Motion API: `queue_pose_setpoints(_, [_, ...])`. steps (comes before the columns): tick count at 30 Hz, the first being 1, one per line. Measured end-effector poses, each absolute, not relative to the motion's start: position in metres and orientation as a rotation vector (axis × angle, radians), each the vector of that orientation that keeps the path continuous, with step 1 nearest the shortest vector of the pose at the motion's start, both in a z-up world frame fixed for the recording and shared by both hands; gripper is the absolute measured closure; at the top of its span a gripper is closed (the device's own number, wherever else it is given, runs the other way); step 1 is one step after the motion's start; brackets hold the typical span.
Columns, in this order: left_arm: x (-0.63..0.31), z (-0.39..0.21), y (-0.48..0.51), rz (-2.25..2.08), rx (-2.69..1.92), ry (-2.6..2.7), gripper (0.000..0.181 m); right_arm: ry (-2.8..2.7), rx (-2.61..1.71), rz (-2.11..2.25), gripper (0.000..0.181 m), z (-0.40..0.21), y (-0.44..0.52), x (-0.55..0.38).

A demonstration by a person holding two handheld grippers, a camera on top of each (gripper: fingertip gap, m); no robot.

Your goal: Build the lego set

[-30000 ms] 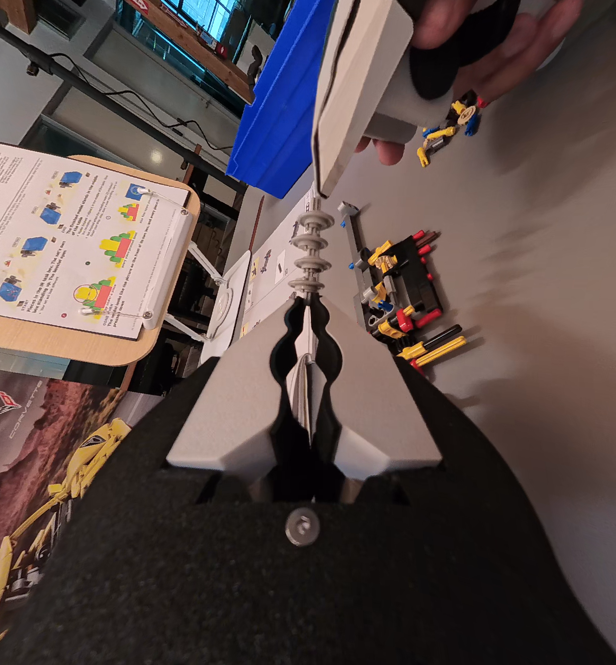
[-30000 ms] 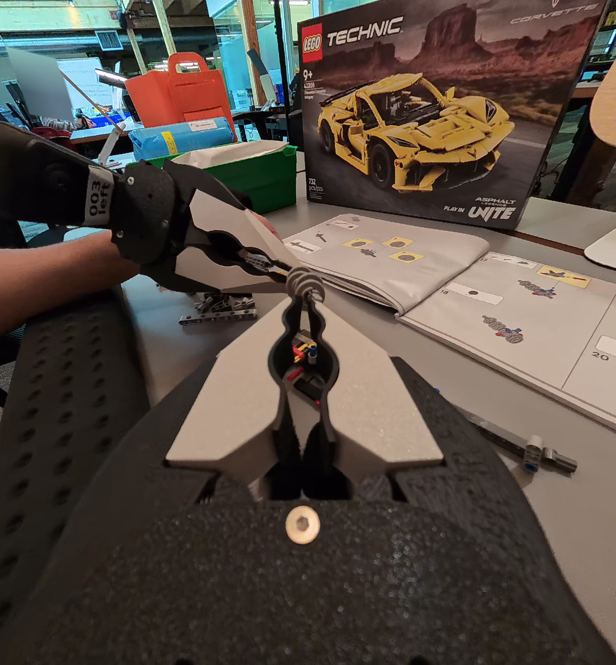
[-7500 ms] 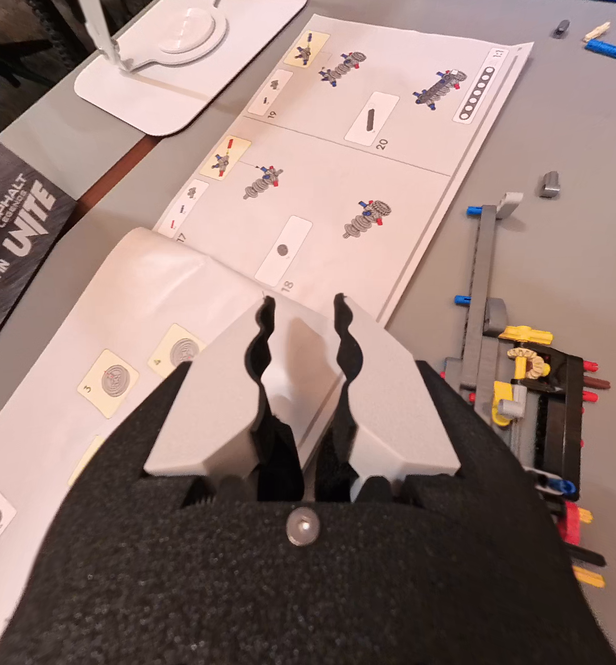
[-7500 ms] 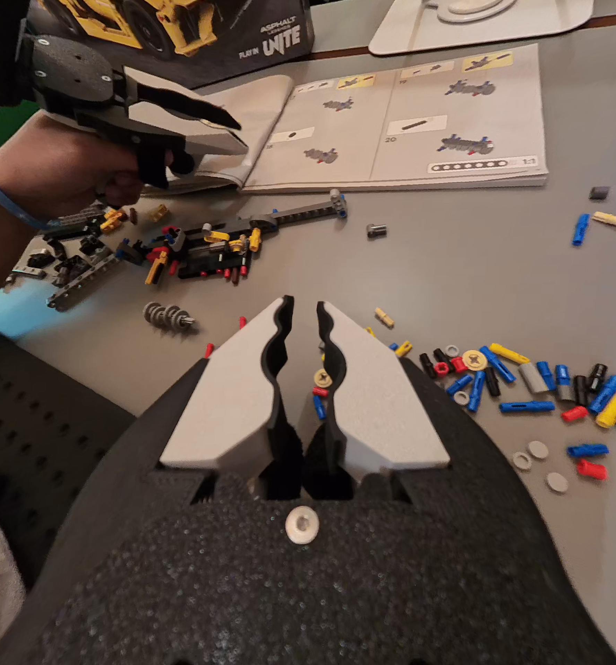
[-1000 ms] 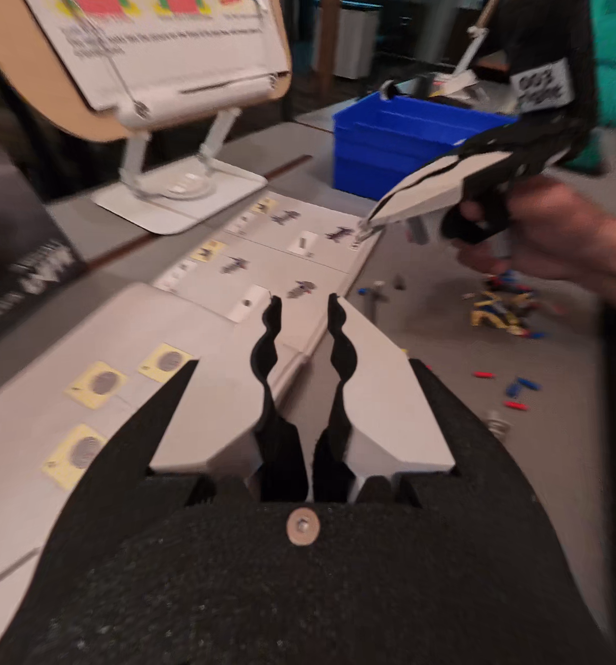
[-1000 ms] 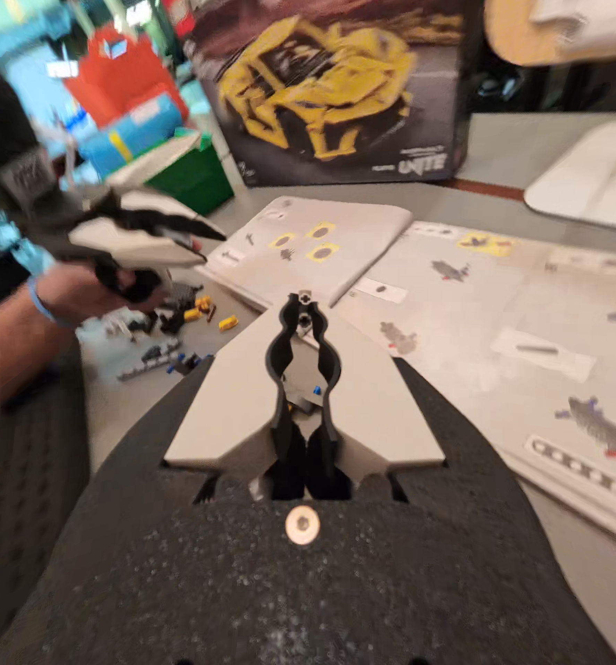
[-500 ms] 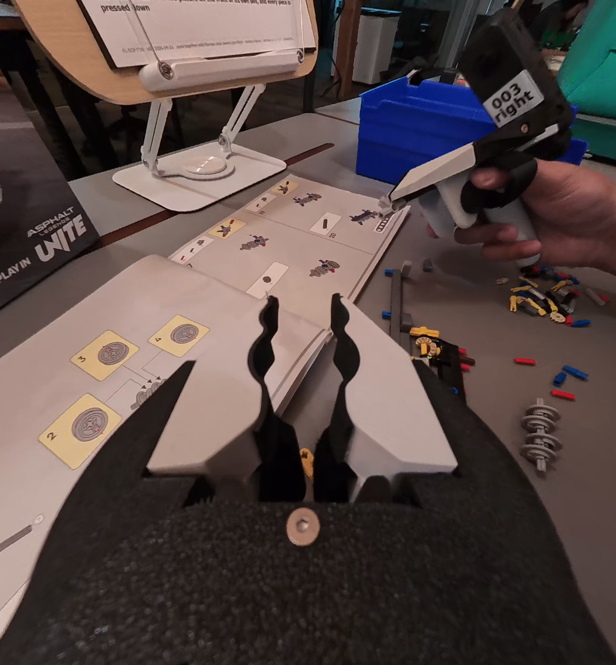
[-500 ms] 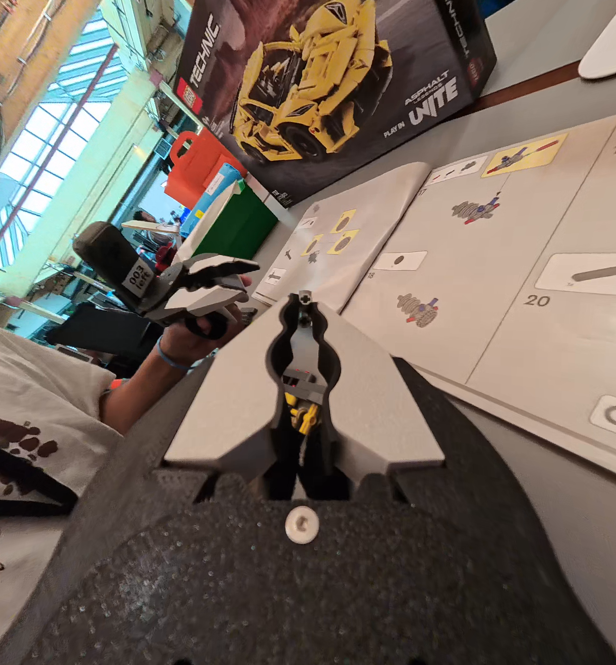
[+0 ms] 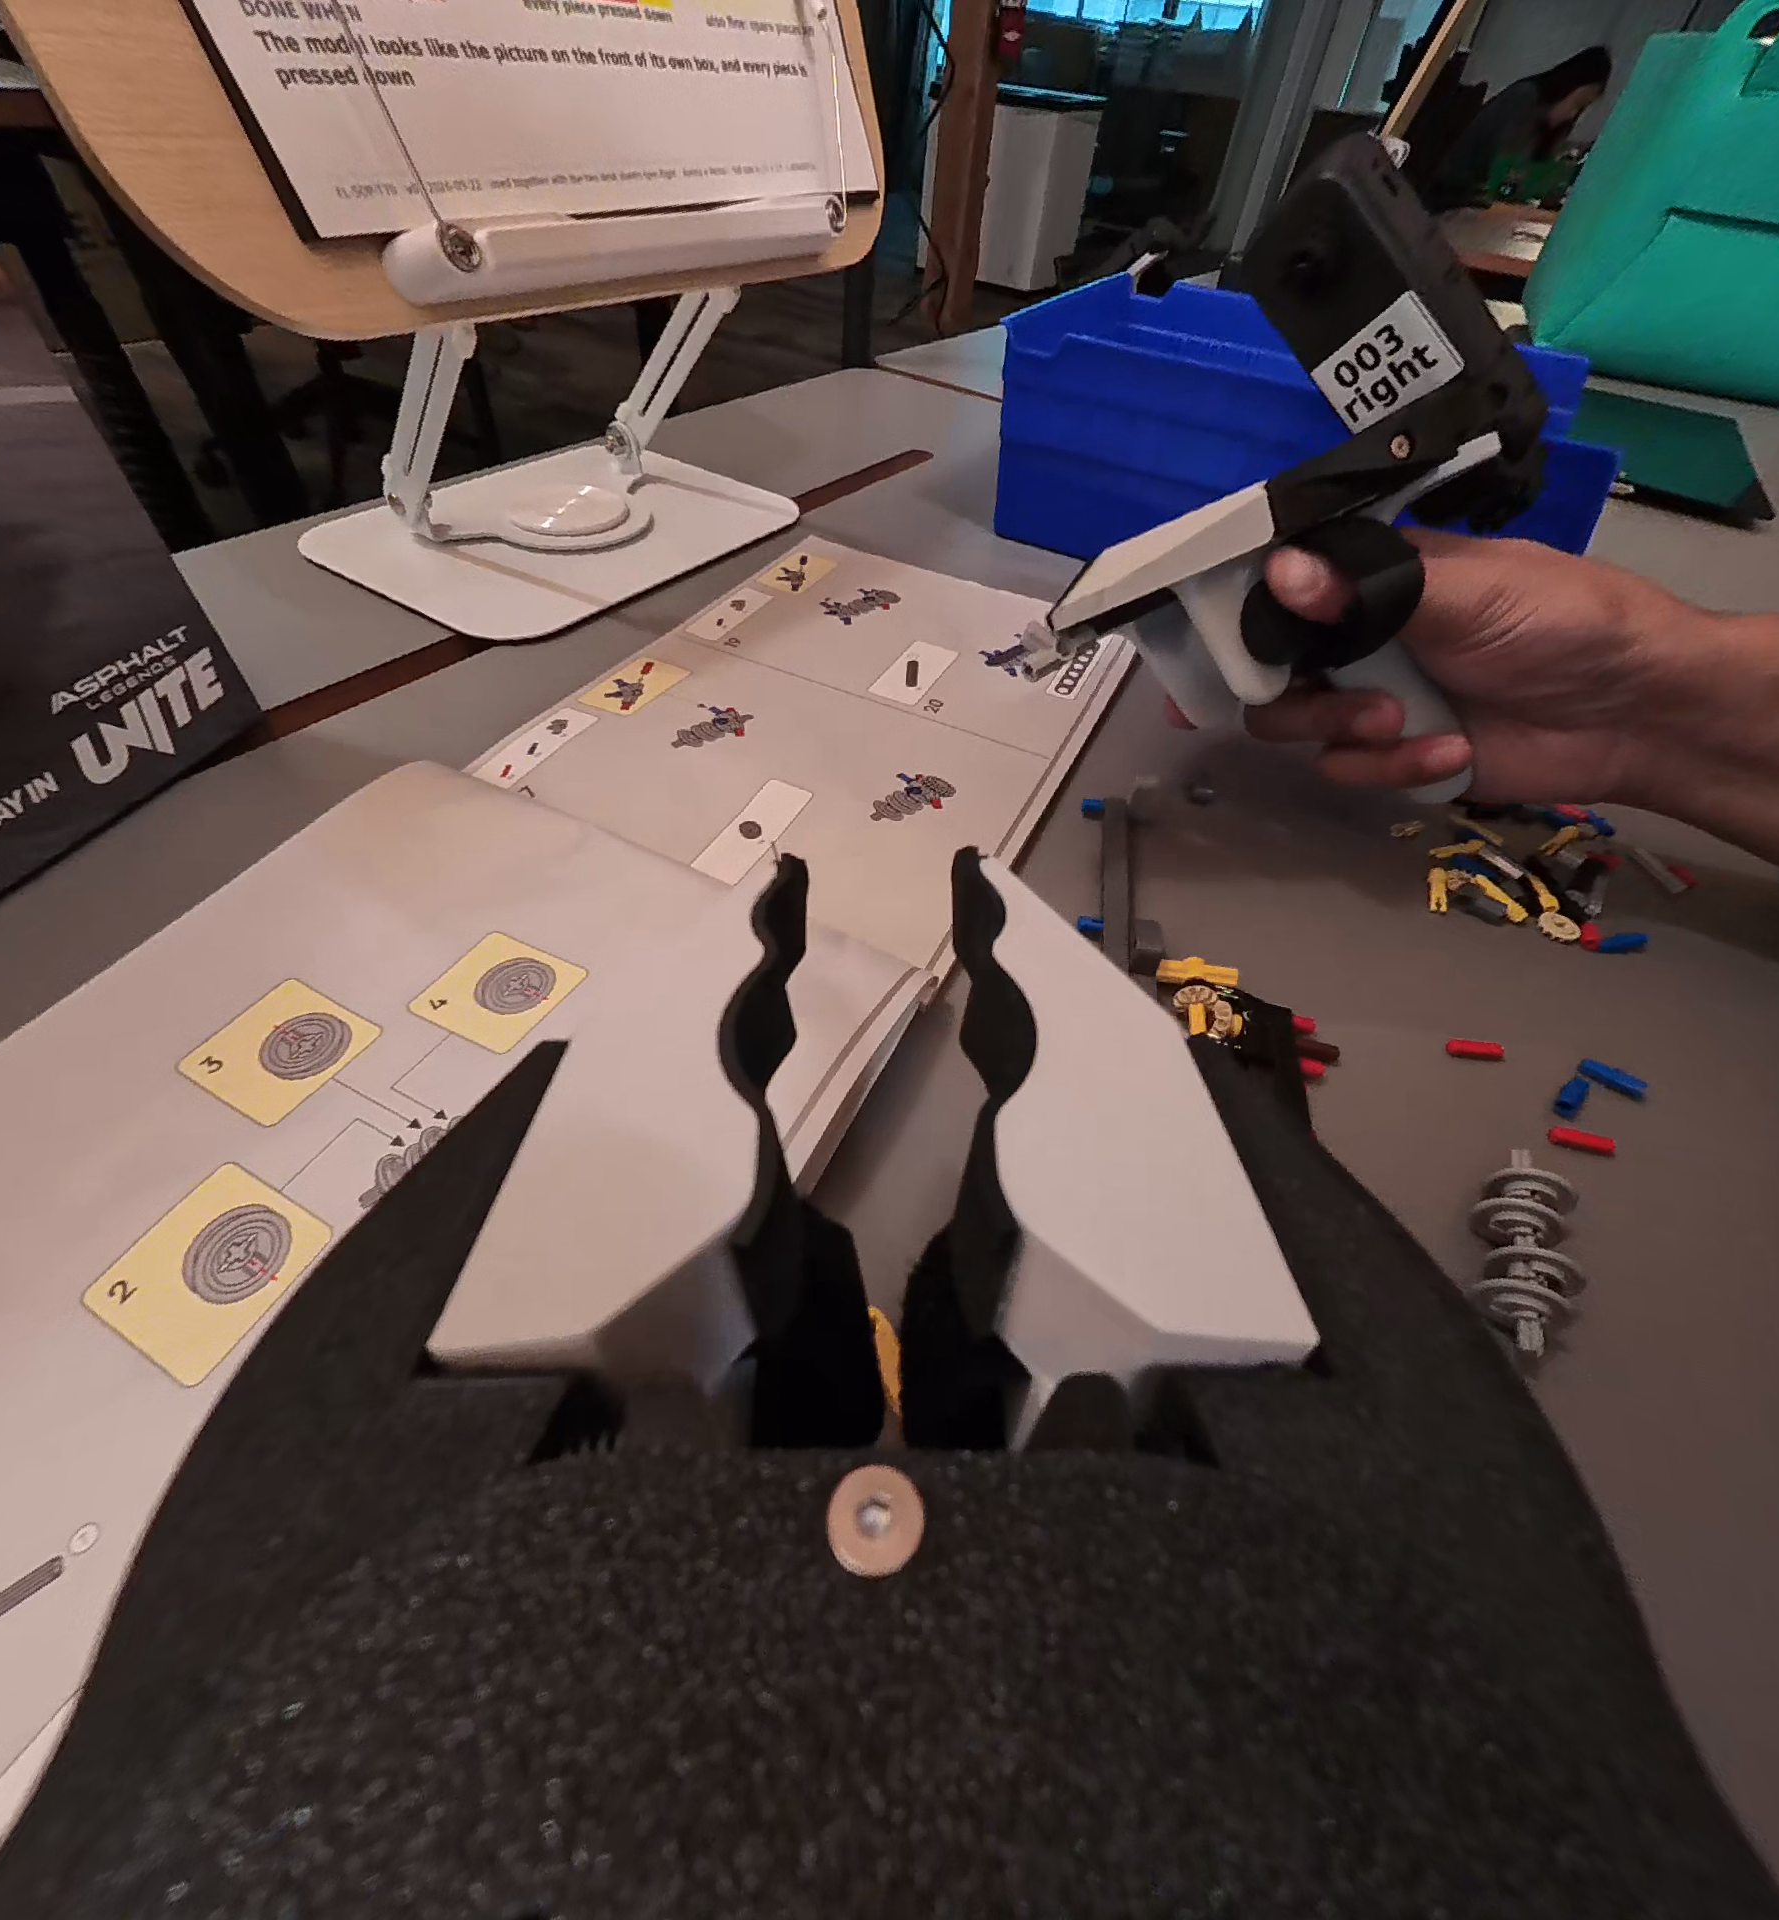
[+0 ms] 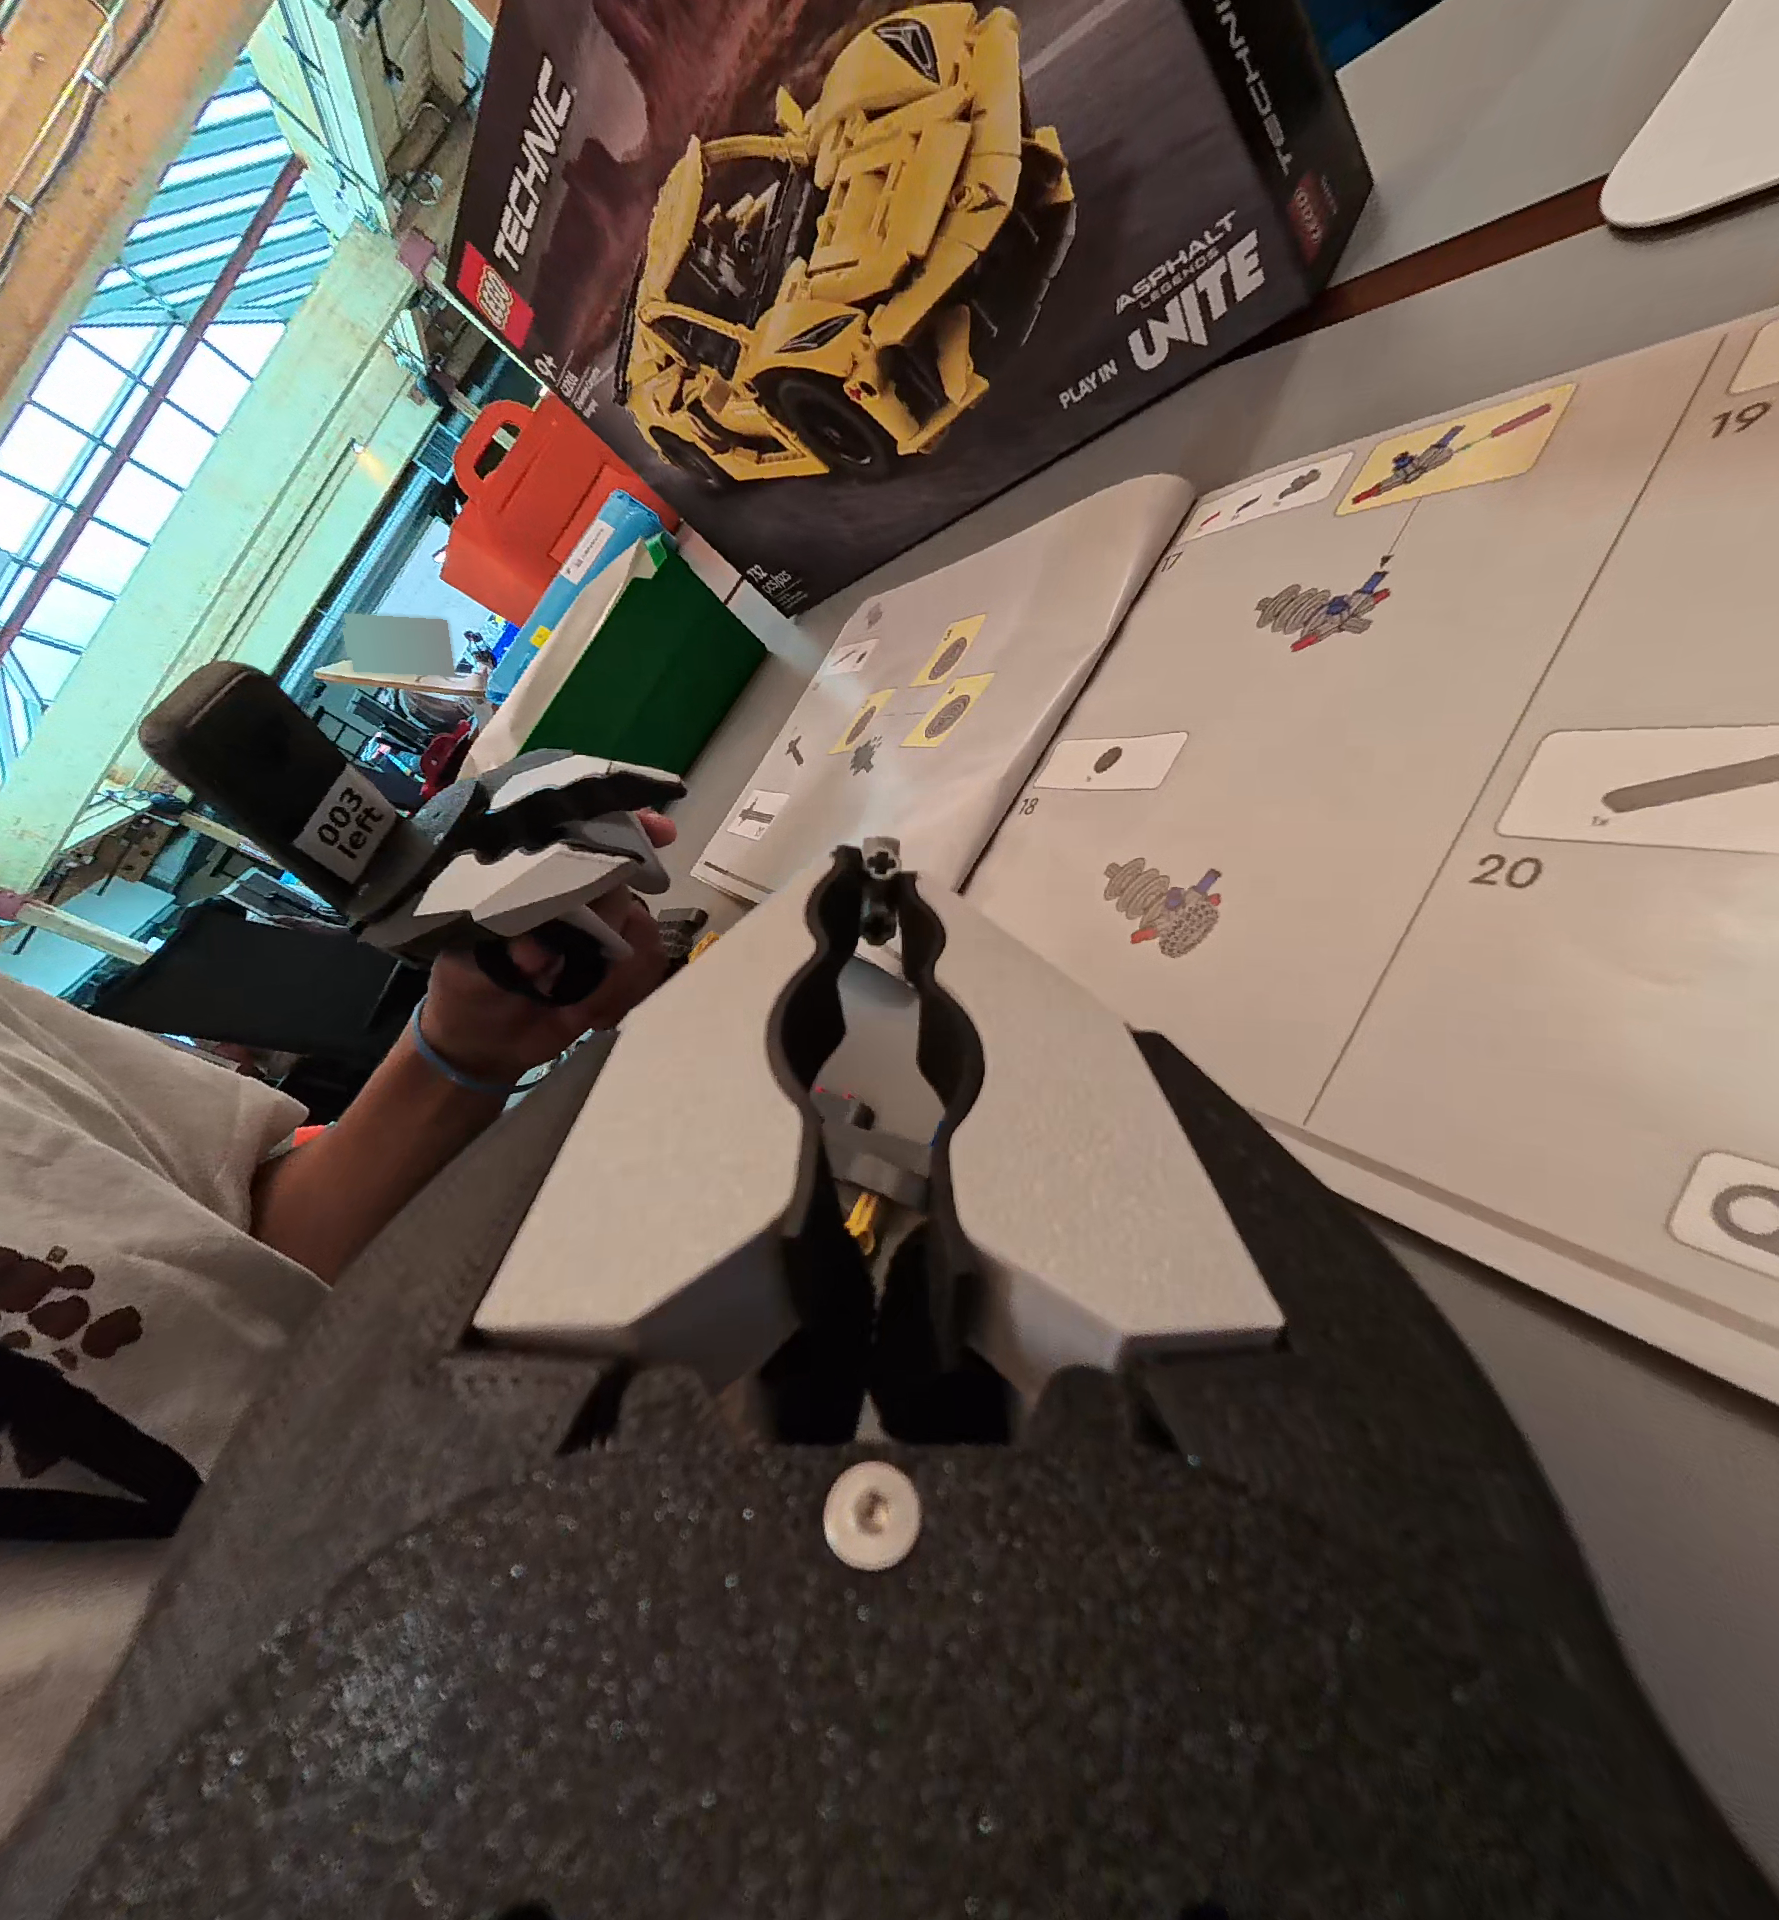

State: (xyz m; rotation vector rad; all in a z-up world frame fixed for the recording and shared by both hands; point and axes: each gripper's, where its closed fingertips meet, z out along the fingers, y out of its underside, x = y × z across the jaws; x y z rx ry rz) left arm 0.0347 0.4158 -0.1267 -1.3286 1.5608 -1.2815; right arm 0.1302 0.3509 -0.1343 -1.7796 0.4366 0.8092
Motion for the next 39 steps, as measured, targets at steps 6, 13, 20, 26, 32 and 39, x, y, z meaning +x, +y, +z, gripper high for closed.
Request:
queue_pose_setpoints(6, [0.035,-0.111,0.413,-1.340,-1.311,1.491,0.157,0.422,-1.670,0.895,0.176,-0.116,0.353,0.124])
queue_pose_setpoints(13, [0.035,-0.089,0.376,-1.748,-1.399,1.445,0.159,0.240,-1.520,1.089,0.176,-0.079,0.362,0.069])
queue_pose_setpoints(20, [0.025,-0.067,0.352,-1.953,-1.354,1.382,0.168,0.107,-1.466,1.081,0.176,-0.060,0.363,0.031])
queue_pose_setpoints(26, [0.018,-0.059,0.352,-1.917,-1.302,1.382,0.174,0.051,-1.453,1.039,0.176,-0.054,0.358,0.019])
queue_pose_setpoints(32, [0.012,-0.054,0.344,-1.926,-1.252,1.410,0.176,-0.019,-1.443,1.006,0.176,-0.050,0.351,0.012])
queue_pose_setpoints(39, [-0.003,-0.041,0.330,-2.152,-1.168,1.452,0.177,-0.183,-1.434,0.983,0.176,-0.043,0.334,-0.005])
